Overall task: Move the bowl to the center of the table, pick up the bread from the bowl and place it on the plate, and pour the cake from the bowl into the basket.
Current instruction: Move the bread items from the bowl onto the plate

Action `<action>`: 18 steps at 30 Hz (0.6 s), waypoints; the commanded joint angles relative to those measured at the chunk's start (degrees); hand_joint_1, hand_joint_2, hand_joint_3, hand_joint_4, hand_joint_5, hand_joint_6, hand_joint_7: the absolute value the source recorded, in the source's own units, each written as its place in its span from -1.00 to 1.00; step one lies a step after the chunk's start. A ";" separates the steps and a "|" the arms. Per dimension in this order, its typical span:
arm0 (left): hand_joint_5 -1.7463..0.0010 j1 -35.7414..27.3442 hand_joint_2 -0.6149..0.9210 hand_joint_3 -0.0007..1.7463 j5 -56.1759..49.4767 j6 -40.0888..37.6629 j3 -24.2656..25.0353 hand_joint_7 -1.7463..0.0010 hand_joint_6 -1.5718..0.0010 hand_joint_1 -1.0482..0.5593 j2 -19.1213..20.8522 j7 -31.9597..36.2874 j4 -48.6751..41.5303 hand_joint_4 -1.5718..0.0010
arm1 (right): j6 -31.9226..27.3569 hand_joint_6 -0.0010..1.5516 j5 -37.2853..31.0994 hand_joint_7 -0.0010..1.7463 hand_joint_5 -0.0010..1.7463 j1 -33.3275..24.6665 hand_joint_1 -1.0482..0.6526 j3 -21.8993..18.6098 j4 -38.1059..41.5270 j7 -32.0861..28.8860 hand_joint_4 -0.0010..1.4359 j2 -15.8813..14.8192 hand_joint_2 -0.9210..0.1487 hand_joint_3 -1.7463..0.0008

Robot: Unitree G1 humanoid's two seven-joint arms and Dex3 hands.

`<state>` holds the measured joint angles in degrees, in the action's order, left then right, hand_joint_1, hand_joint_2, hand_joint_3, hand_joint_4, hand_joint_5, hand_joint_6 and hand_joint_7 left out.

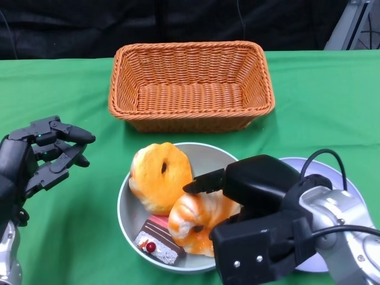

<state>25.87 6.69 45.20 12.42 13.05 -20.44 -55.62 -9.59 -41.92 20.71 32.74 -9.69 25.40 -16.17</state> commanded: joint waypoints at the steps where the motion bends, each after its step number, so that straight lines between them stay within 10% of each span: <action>1: -0.47 0.04 1.00 -0.59 -0.95 1.29 -0.21 0.08 -0.18 0.16 1.22 1.48 -0.01 -0.05 | 4.31 -0.15 -1.19 -0.95 -0.79 -0.13 -0.48 0.99 4.07 -4.81 0.31 0.55 -0.99 0.94; 4: -0.48 0.07 1.00 -0.60 -0.98 1.47 -0.31 0.07 -0.18 0.16 1.20 1.67 -0.09 -0.04 | 7.07 0.01 -2.11 -0.93 -0.74 -0.22 -0.35 0.85 6.81 -9.19 0.52 1.19 -0.95 0.99; 7: -0.48 0.08 1.00 -0.61 -1.08 1.74 -0.41 0.07 -0.18 0.16 1.24 1.89 -0.24 -0.04 | 8.90 0.29 -2.70 -0.94 0.09 -0.14 -0.19 0.50 8.99 -12.76 0.25 1.74 -0.91 1.00; 10: -0.48 0.01 1.00 -0.61 -1.28 2.11 -0.58 0.08 -0.17 0.16 1.40 1.96 -0.36 -0.04 | 10.43 0.36 -2.63 -0.94 0.44 0.12 -0.06 -0.16 10.42 -14.94 0.07 1.94 -0.94 1.00; 18: -0.49 -0.04 1.00 -0.62 -2.72 3.47 -1.10 0.07 -0.17 0.14 1.64 3.67 -0.92 -0.02 | 22.20 0.42 1.47 -0.92 0.55 1.38 0.03 -4.48 15.75 -24.28 0.04 1.50 -0.89 1.00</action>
<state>25.86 4.45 47.80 11.29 13.43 -17.64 -56.06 11.21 -41.95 21.33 29.75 5.35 2.59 -13.98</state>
